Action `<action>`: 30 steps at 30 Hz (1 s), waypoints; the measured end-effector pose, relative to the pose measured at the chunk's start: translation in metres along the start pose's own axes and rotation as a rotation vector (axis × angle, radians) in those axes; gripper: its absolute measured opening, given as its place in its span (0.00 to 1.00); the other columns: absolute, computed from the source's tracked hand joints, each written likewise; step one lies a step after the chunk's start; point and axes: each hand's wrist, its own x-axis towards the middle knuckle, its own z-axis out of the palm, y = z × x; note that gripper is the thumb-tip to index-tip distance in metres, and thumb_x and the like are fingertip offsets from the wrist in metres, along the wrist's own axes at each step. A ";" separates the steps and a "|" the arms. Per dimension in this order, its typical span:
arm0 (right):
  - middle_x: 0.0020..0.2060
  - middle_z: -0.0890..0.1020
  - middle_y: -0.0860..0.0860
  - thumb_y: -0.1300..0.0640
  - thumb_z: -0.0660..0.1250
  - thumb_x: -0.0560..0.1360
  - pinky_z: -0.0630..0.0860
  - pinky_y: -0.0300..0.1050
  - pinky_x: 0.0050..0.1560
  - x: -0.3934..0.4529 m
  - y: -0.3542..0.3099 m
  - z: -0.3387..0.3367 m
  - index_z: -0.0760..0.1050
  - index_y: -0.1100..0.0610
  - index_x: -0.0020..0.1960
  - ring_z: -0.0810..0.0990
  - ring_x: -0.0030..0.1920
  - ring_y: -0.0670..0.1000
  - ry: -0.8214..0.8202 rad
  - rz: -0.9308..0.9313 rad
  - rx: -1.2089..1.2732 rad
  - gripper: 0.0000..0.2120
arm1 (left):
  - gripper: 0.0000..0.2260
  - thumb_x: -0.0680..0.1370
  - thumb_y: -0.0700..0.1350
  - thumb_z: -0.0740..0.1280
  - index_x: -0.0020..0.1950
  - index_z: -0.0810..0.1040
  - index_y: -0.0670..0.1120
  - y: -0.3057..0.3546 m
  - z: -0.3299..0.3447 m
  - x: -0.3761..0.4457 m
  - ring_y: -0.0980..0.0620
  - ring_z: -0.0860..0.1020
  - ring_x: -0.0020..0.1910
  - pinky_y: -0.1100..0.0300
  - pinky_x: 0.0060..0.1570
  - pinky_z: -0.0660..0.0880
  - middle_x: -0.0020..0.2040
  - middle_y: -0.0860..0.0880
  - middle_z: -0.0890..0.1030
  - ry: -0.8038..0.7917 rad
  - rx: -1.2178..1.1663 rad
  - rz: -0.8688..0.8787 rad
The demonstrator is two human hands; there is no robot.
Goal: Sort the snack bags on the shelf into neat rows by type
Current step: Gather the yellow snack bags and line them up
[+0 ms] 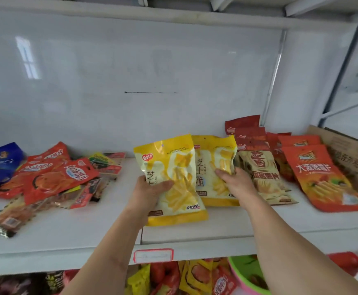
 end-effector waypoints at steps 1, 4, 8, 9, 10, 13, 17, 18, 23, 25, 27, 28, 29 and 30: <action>0.47 0.84 0.50 0.42 0.73 0.73 0.79 0.48 0.50 0.003 0.004 -0.002 0.78 0.56 0.56 0.83 0.45 0.50 -0.006 0.009 -0.009 0.20 | 0.07 0.74 0.36 0.75 0.51 0.83 0.42 -0.003 0.002 0.000 0.46 0.87 0.40 0.55 0.36 0.83 0.45 0.43 0.88 0.013 0.017 -0.014; 0.48 0.83 0.49 0.42 0.73 0.73 0.75 0.45 0.47 0.010 0.010 -0.002 0.77 0.55 0.57 0.81 0.44 0.48 -0.006 0.021 -0.016 0.20 | 0.16 0.71 0.37 0.77 0.57 0.80 0.39 -0.011 0.003 0.003 0.40 0.86 0.46 0.42 0.49 0.83 0.49 0.41 0.87 0.005 0.079 -0.058; 0.51 0.84 0.51 0.40 0.74 0.71 0.79 0.52 0.56 0.018 0.010 0.001 0.77 0.54 0.58 0.83 0.50 0.54 0.010 0.030 -0.009 0.23 | 0.28 0.67 0.40 0.80 0.63 0.76 0.37 -0.017 0.009 0.006 0.38 0.86 0.50 0.37 0.53 0.81 0.52 0.40 0.86 -0.068 0.116 -0.122; 0.51 0.84 0.51 0.39 0.74 0.70 0.79 0.53 0.57 0.020 0.010 0.002 0.78 0.54 0.59 0.83 0.51 0.54 0.014 0.025 -0.008 0.25 | 0.29 0.66 0.42 0.81 0.63 0.75 0.39 -0.018 0.011 0.007 0.40 0.86 0.50 0.39 0.53 0.81 0.53 0.41 0.86 -0.075 0.130 -0.135; 0.52 0.84 0.51 0.38 0.75 0.68 0.79 0.54 0.57 0.022 0.011 0.003 0.78 0.54 0.59 0.83 0.52 0.55 0.020 0.026 -0.008 0.27 | 0.31 0.64 0.44 0.82 0.64 0.75 0.40 -0.020 0.013 0.009 0.41 0.86 0.49 0.40 0.53 0.82 0.53 0.43 0.86 -0.077 0.144 -0.146; 0.53 0.84 0.51 0.39 0.74 0.70 0.78 0.53 0.57 0.023 0.010 0.003 0.78 0.53 0.58 0.82 0.52 0.54 0.008 0.034 0.006 0.23 | 0.32 0.62 0.48 0.82 0.63 0.74 0.46 -0.021 0.026 0.013 0.45 0.86 0.48 0.43 0.51 0.83 0.52 0.47 0.86 -0.072 0.200 -0.160; 0.62 0.78 0.52 0.43 0.63 0.80 0.71 0.50 0.57 0.021 0.007 0.001 0.74 0.54 0.67 0.76 0.61 0.58 -0.006 0.024 0.047 0.20 | 0.24 0.71 0.44 0.79 0.61 0.70 0.48 -0.022 0.051 0.012 0.49 0.85 0.47 0.53 0.45 0.83 0.52 0.49 0.84 -0.049 0.244 -0.157; 0.63 0.76 0.52 0.41 0.60 0.81 0.69 0.51 0.60 0.021 0.007 0.000 0.71 0.56 0.71 0.74 0.66 0.59 -0.006 0.034 0.050 0.25 | 0.24 0.72 0.44 0.78 0.62 0.70 0.48 -0.024 0.057 0.013 0.50 0.85 0.47 0.56 0.43 0.82 0.52 0.50 0.84 -0.038 0.266 -0.144; 0.76 0.67 0.52 0.33 0.47 0.81 0.61 0.55 0.73 0.022 0.006 -0.009 0.64 0.51 0.78 0.64 0.75 0.57 -0.038 0.076 0.136 0.33 | 0.27 0.71 0.48 0.78 0.65 0.69 0.50 -0.033 0.079 0.019 0.50 0.84 0.50 0.47 0.54 0.81 0.53 0.52 0.83 0.032 0.310 -0.102; 0.77 0.65 0.49 0.27 0.49 0.76 0.60 0.55 0.74 0.023 0.006 -0.010 0.61 0.49 0.79 0.62 0.77 0.55 -0.095 0.085 0.213 0.39 | 0.27 0.71 0.48 0.78 0.65 0.69 0.51 -0.035 0.086 0.021 0.50 0.83 0.51 0.47 0.54 0.81 0.53 0.53 0.83 0.055 0.320 -0.090; 0.78 0.63 0.49 0.22 0.53 0.70 0.62 0.57 0.72 0.025 0.009 -0.010 0.58 0.50 0.80 0.62 0.77 0.55 -0.157 0.079 0.195 0.47 | 0.27 0.72 0.49 0.77 0.66 0.69 0.52 -0.036 0.093 0.023 0.51 0.82 0.51 0.48 0.54 0.81 0.53 0.54 0.82 0.080 0.343 -0.069; 0.78 0.63 0.50 0.22 0.56 0.70 0.63 0.57 0.71 0.027 0.012 -0.010 0.56 0.51 0.80 0.63 0.77 0.56 -0.177 0.077 0.177 0.49 | 0.28 0.72 0.50 0.77 0.67 0.69 0.52 -0.037 0.096 0.024 0.52 0.82 0.50 0.49 0.53 0.81 0.53 0.54 0.82 0.091 0.355 -0.058; 0.78 0.63 0.51 0.22 0.59 0.69 0.63 0.56 0.71 0.029 0.015 -0.009 0.56 0.52 0.80 0.63 0.76 0.56 -0.186 0.062 0.167 0.50 | 0.27 0.72 0.50 0.77 0.67 0.68 0.52 -0.037 0.098 0.024 0.54 0.82 0.49 0.51 0.52 0.80 0.51 0.56 0.82 0.104 0.374 -0.048; 0.78 0.63 0.51 0.22 0.62 0.67 0.64 0.56 0.71 0.033 0.018 -0.008 0.55 0.52 0.80 0.64 0.76 0.56 -0.190 0.046 0.156 0.53 | 0.27 0.73 0.51 0.76 0.67 0.68 0.53 -0.038 0.101 0.025 0.55 0.81 0.48 0.52 0.51 0.80 0.50 0.58 0.81 0.118 0.397 -0.040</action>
